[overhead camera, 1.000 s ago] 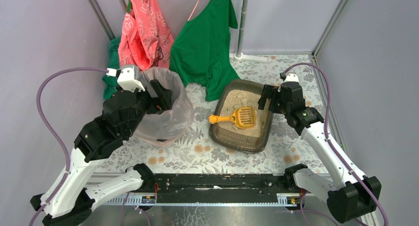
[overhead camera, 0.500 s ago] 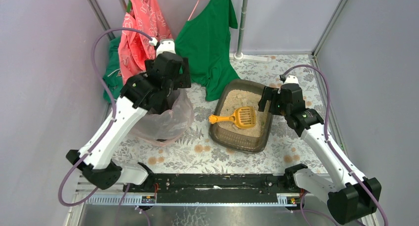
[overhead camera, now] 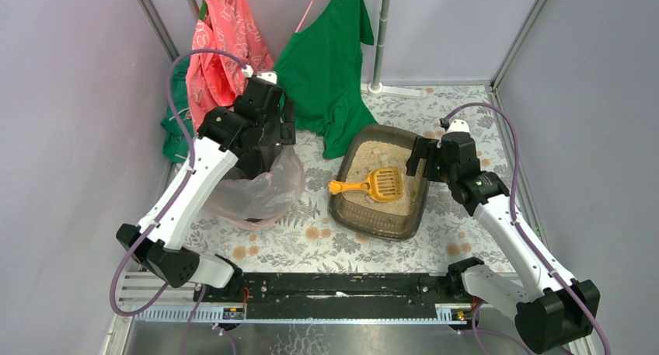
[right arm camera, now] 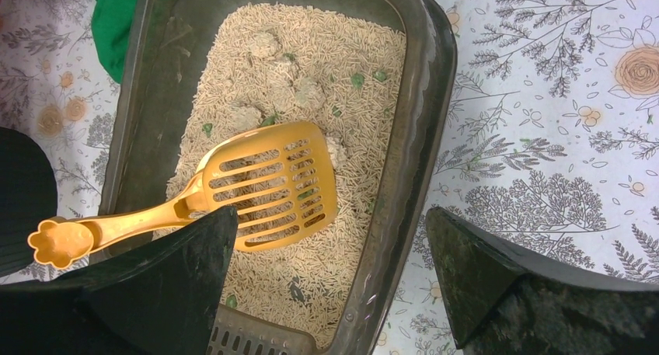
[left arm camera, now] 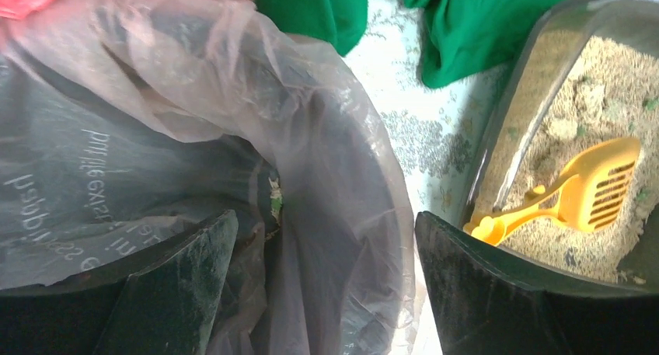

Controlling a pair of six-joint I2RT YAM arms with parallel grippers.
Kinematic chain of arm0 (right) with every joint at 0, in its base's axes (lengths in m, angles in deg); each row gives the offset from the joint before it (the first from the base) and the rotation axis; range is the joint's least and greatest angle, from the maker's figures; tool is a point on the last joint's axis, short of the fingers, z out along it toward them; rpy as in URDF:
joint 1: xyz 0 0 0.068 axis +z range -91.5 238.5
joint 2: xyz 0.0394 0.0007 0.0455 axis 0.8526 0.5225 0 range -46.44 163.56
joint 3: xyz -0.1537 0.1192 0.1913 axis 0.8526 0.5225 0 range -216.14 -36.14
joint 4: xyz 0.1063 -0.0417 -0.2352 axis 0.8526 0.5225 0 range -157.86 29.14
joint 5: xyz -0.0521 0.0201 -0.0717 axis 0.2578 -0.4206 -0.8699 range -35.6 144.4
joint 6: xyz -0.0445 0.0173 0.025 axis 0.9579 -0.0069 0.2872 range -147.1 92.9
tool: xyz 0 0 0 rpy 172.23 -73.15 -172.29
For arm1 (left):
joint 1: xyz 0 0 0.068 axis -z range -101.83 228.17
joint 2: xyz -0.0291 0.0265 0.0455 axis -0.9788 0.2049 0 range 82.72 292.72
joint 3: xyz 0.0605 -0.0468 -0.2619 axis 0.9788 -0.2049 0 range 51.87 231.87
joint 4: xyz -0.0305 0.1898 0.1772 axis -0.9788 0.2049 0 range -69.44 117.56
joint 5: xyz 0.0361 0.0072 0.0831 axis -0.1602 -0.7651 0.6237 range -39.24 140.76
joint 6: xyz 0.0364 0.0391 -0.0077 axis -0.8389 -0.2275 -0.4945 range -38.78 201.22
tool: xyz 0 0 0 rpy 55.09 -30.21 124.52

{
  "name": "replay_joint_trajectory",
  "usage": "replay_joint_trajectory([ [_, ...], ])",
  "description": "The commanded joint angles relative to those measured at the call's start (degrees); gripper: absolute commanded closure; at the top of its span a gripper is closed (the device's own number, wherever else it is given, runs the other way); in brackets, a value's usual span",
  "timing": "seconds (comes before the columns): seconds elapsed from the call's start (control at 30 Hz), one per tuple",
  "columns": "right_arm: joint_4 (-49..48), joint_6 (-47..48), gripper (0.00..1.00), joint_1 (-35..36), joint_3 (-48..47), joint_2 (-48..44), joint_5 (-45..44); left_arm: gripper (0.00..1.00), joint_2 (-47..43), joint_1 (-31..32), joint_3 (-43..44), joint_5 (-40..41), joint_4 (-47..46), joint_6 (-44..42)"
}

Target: Clean the litter box

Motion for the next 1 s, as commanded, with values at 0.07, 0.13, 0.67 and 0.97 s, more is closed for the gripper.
replay_joint_trajectory([
  [0.07,-1.69,0.19,0.01,-0.05,0.65,-0.78,0.13,0.1,0.32,0.01,-3.52,-9.77,-3.11,-1.78],
  [0.13,-1.67,0.2,0.02,-0.05,0.63,-0.98,0.02,0.13,0.35,0.01,-5.13,-10.93,-4.02,-1.49],
  [0.67,-1.43,-0.25,0.02,-0.05,1.21,-0.73,0.53,1.0,0.84,4.18,-6.28,-11.04,-5.7,-0.48],
  [0.97,-1.41,-0.27,0.02,-0.05,1.18,-0.88,0.68,1.0,4.01,10.66,-3.52,-8.67,-5.09,1.74],
])
